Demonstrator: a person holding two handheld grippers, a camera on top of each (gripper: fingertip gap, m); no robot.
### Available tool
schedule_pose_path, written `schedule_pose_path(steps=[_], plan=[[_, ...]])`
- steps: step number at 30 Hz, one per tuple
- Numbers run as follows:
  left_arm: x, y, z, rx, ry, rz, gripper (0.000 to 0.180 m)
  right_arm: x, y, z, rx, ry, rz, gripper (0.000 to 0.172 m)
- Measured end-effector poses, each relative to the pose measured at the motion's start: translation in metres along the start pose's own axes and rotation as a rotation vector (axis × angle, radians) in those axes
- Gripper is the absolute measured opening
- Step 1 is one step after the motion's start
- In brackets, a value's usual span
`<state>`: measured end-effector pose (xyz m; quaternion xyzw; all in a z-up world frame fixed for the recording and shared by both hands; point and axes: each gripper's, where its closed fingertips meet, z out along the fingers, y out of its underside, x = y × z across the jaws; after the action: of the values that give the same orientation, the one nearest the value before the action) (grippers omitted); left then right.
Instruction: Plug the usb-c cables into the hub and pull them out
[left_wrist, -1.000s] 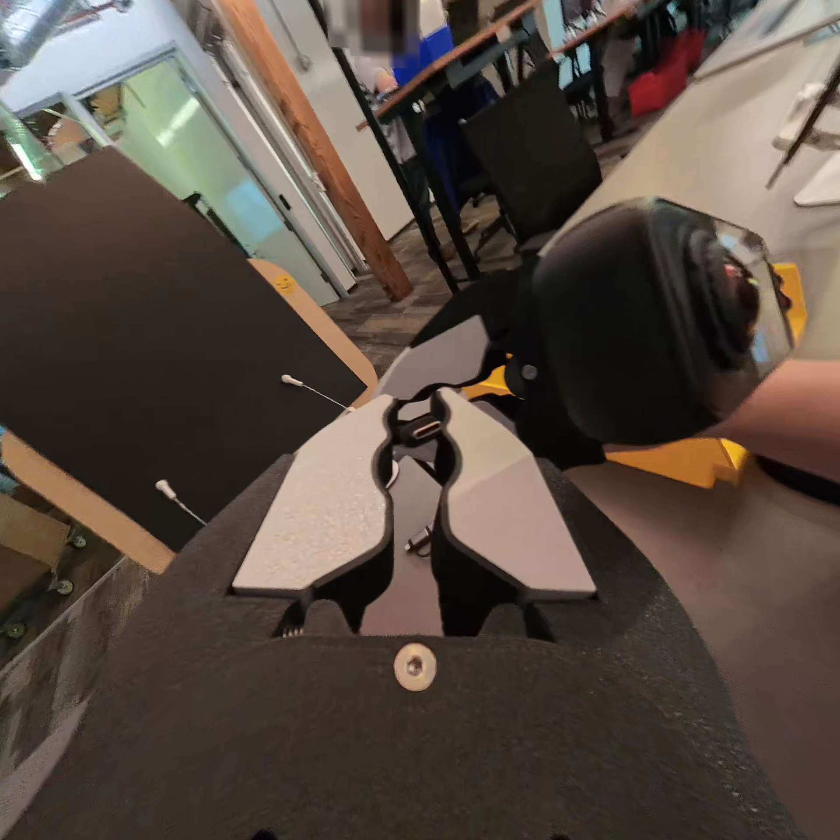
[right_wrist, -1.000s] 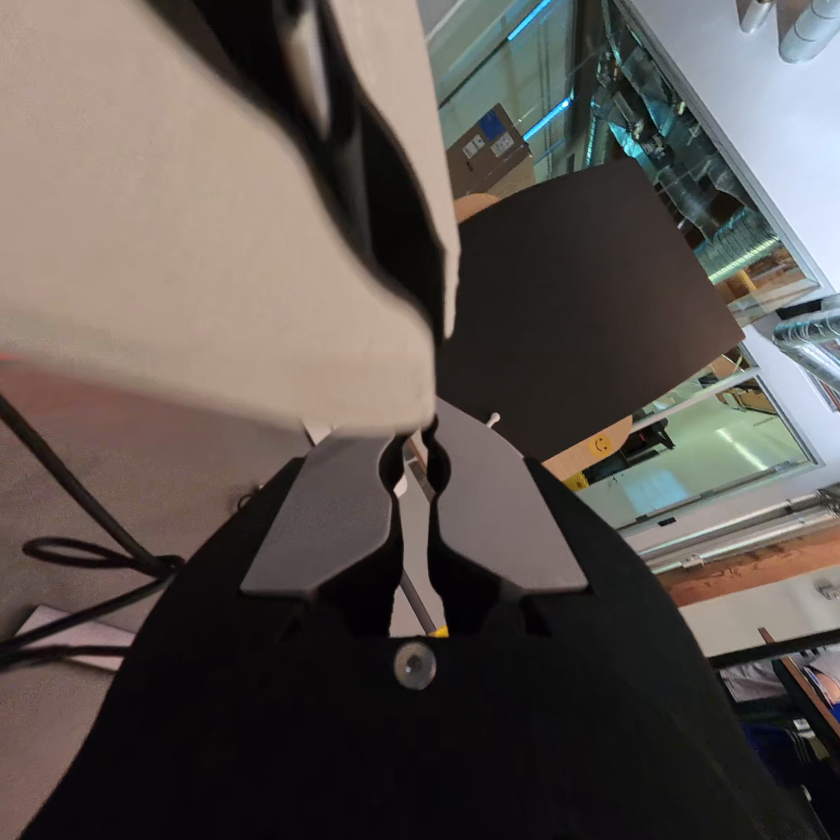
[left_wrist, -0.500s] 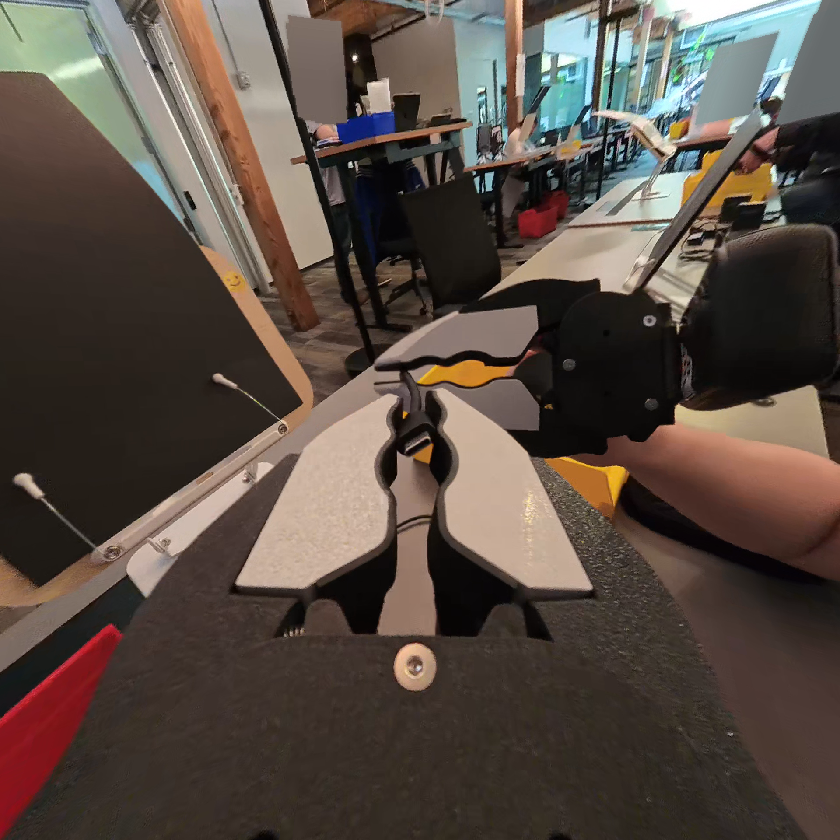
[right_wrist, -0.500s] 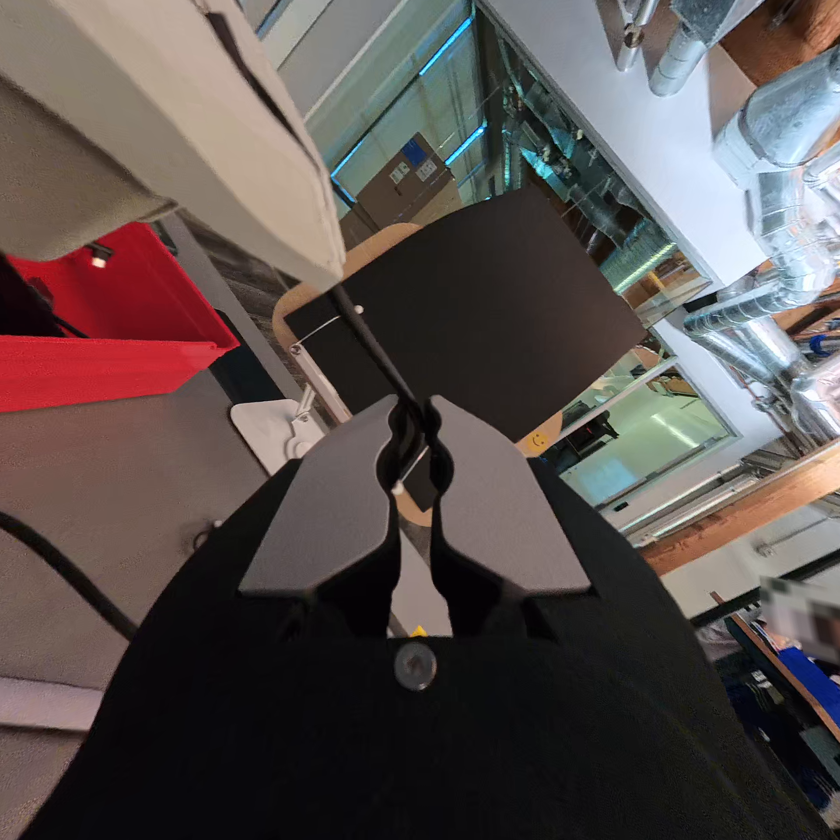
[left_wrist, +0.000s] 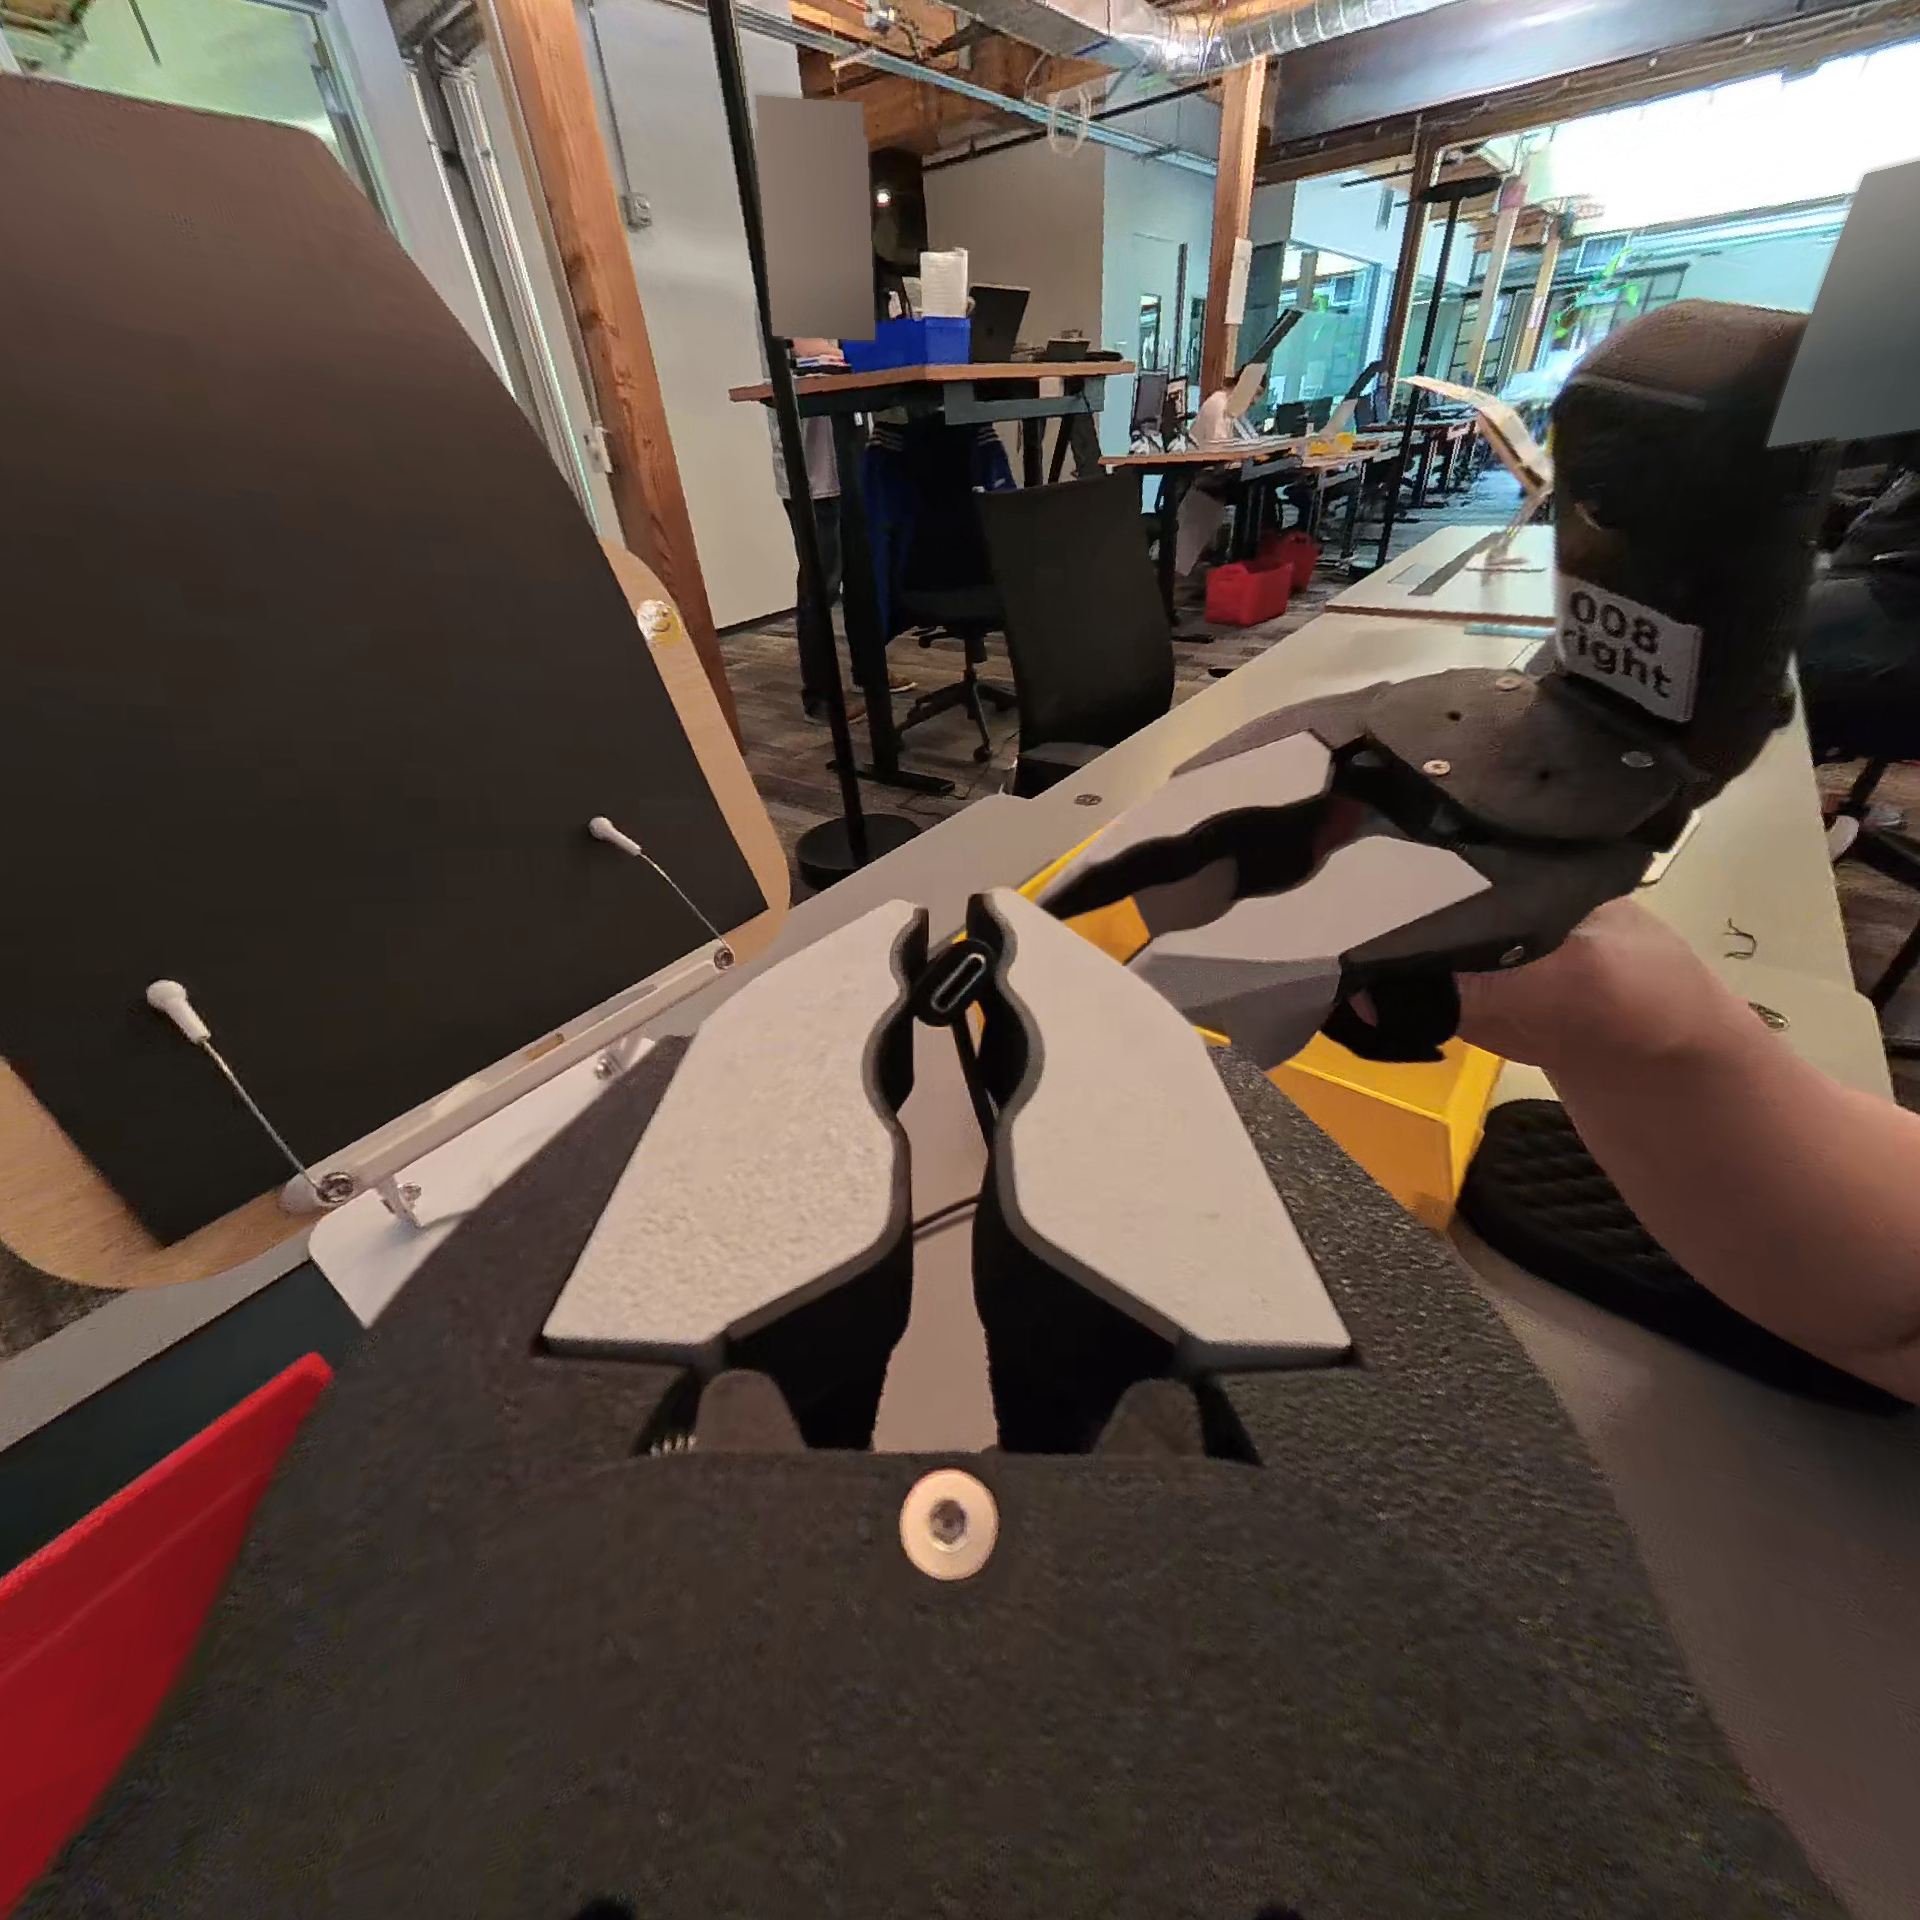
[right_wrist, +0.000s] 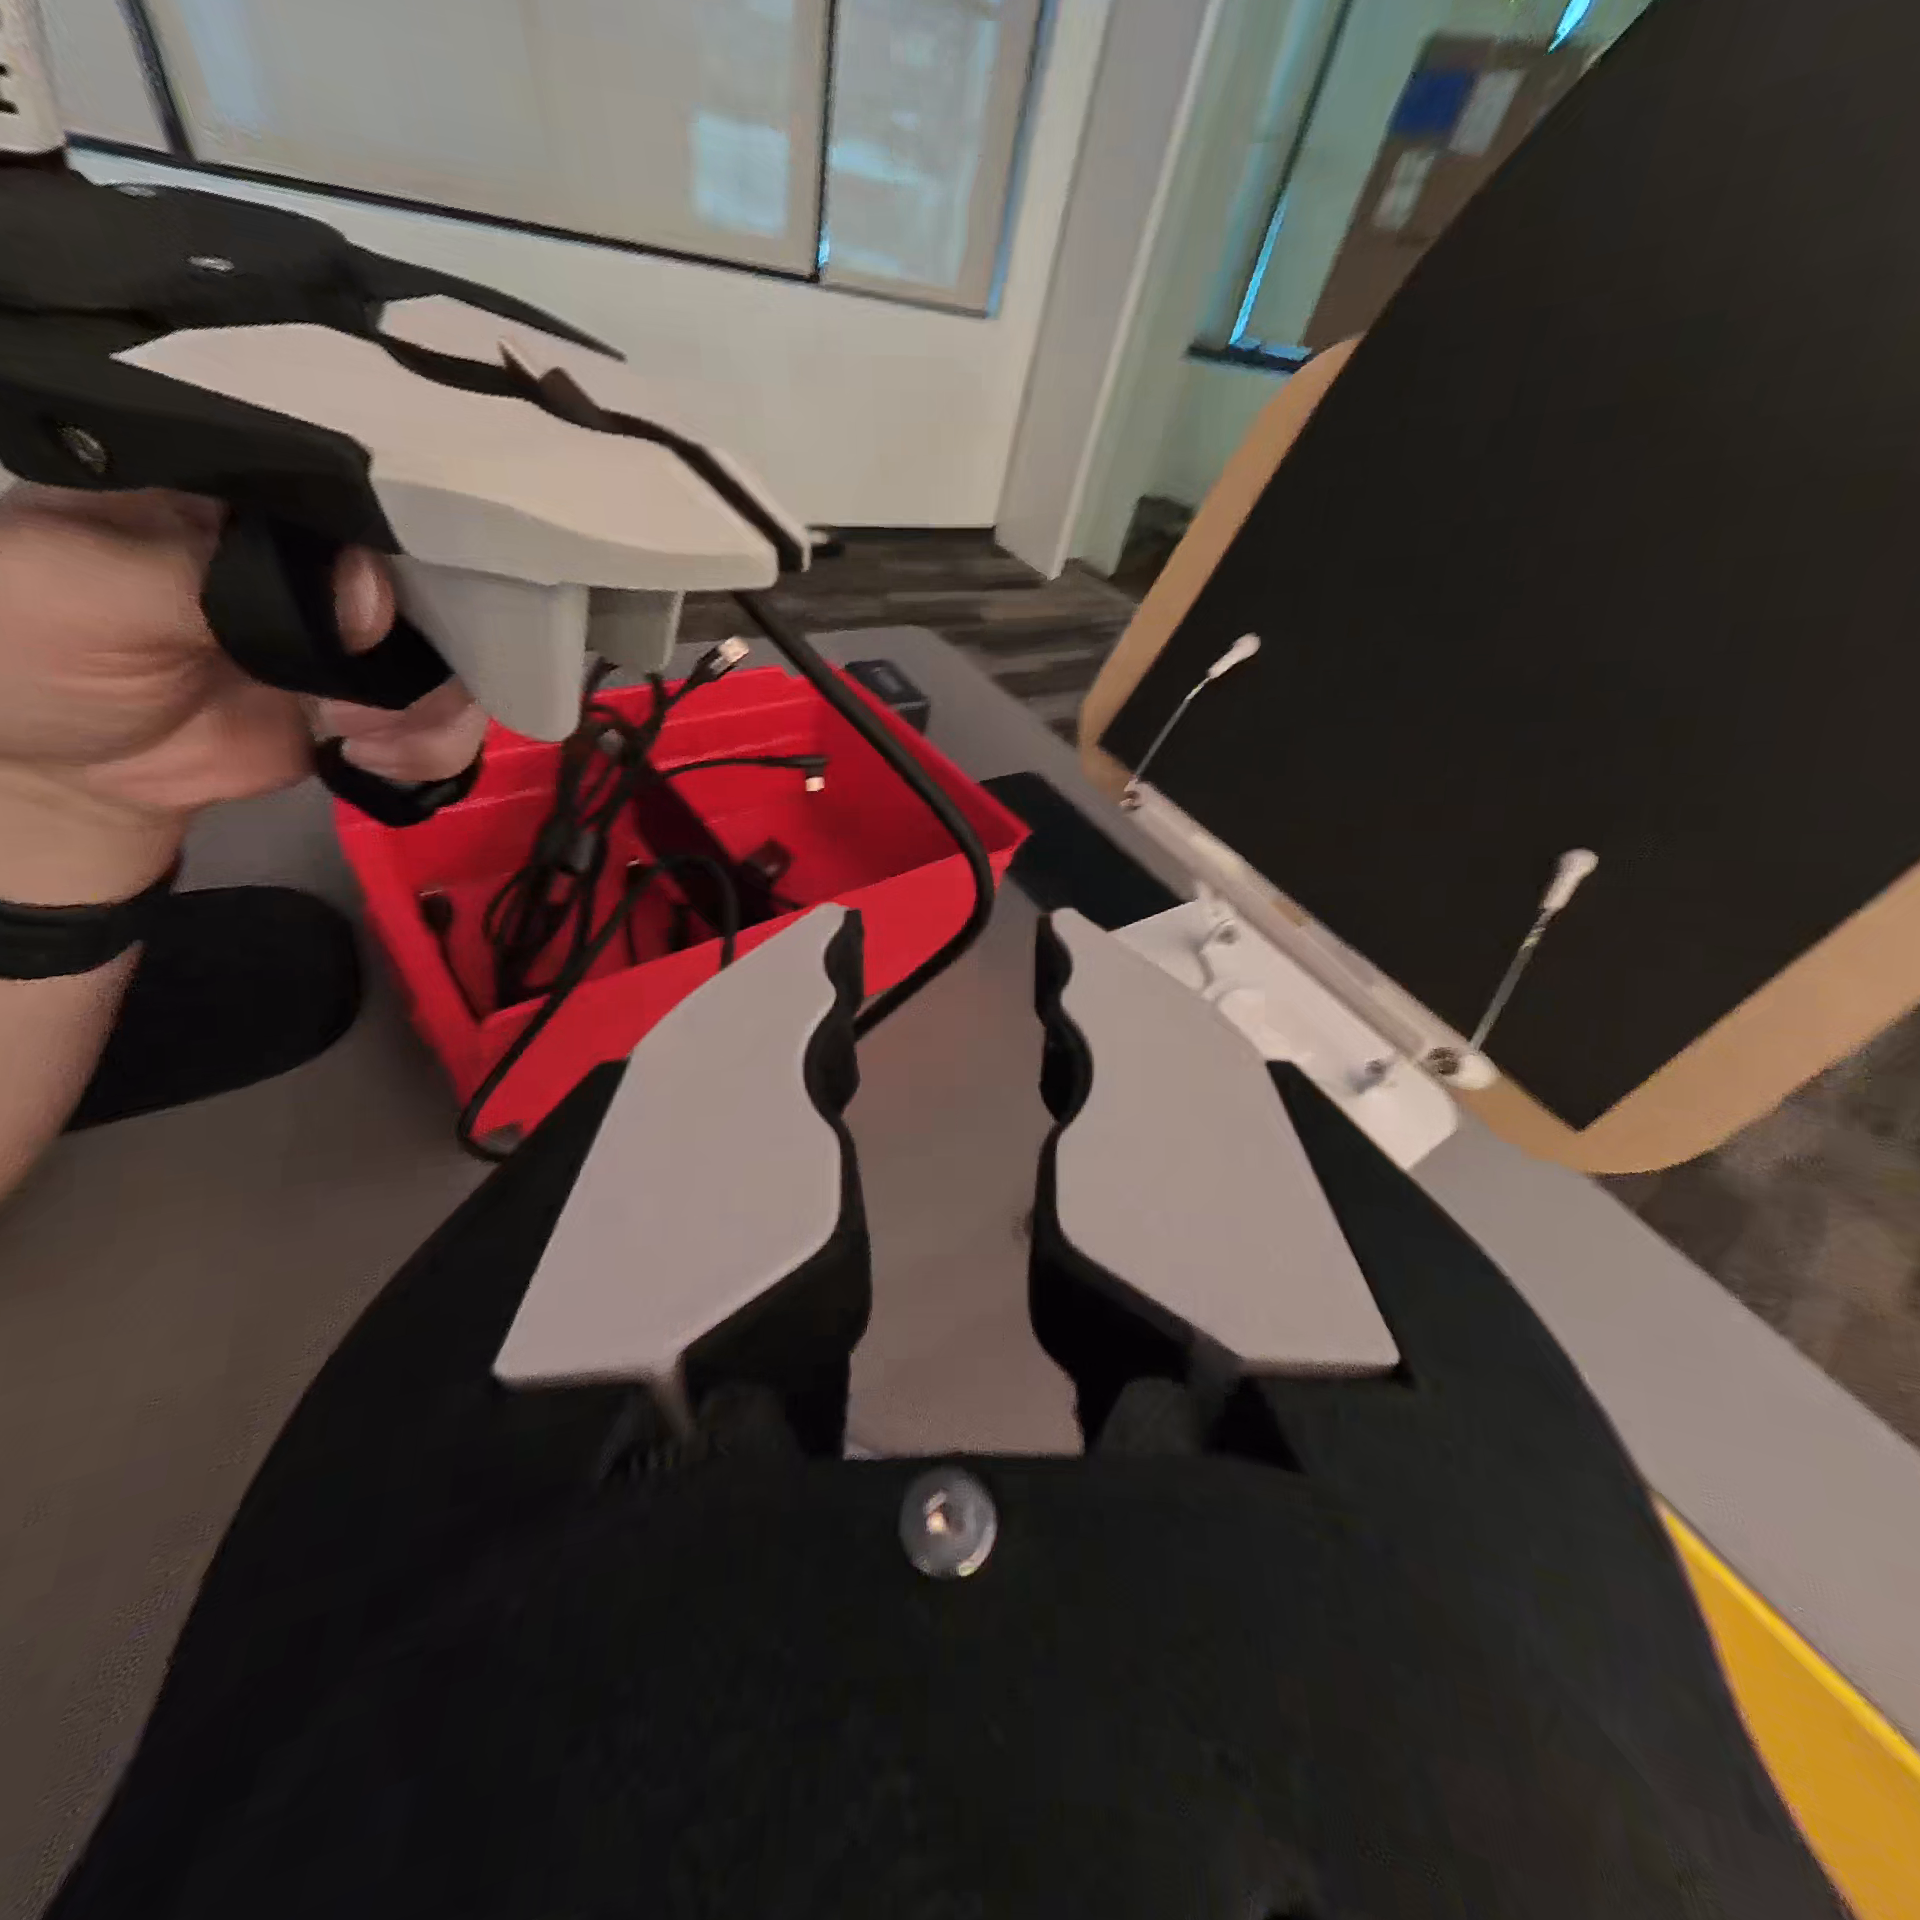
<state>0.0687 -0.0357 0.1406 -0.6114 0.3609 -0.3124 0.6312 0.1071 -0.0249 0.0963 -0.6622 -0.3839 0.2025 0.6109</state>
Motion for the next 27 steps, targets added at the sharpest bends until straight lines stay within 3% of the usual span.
schedule_pose_path(steps=[2,5,7,9,12,15,18,22,25,26,27], plan=[[0.001,-0.001,0.000,0.009,0.007,-0.007,0.006,-0.009,-0.005,-0.001,0.029,-0.047,-0.016,0.029],[0.004,-0.002,0.001,0.015,0.019,-0.005,0.006,-0.071,-0.010,0.003,0.083,-0.419,0.149,0.025],[0.012,-0.003,0.003,0.019,0.049,-0.001,0.006,-0.101,-0.008,0.013,0.105,-0.605,0.342,0.032],[0.026,-0.006,0.004,0.027,0.089,0.027,0.006,-0.109,0.006,0.033,0.079,-0.665,0.537,0.047],[0.046,-0.008,0.005,0.021,0.136,0.113,0.006,-0.103,0.012,0.045,0.186,-0.719,0.743,0.045],[0.058,-0.006,0.006,0.005,0.157,0.213,0.006,-0.081,0.000,0.036,0.394,-0.652,0.657,0.046],[0.076,-0.010,0.001,0.040,0.237,0.269,0.006,-0.062,-0.020,0.013,0.568,-0.579,0.504,0.058],[0.087,-0.011,-0.006,0.049,0.278,0.352,0.006,-0.049,-0.042,-0.021,0.714,-0.666,0.478,0.061],[0.093,-0.009,-0.008,0.054,0.301,0.386,0.006,-0.039,-0.052,-0.047,0.826,-0.791,0.526,0.046],[0.094,-0.008,-0.007,0.047,0.306,0.398,0.006,-0.036,-0.055,-0.058,0.878,-0.850,0.542,0.028],[0.096,-0.006,-0.007,0.048,0.318,0.412,0.006,-0.034,-0.057,-0.065,0.902,-0.895,0.556,0.021]])
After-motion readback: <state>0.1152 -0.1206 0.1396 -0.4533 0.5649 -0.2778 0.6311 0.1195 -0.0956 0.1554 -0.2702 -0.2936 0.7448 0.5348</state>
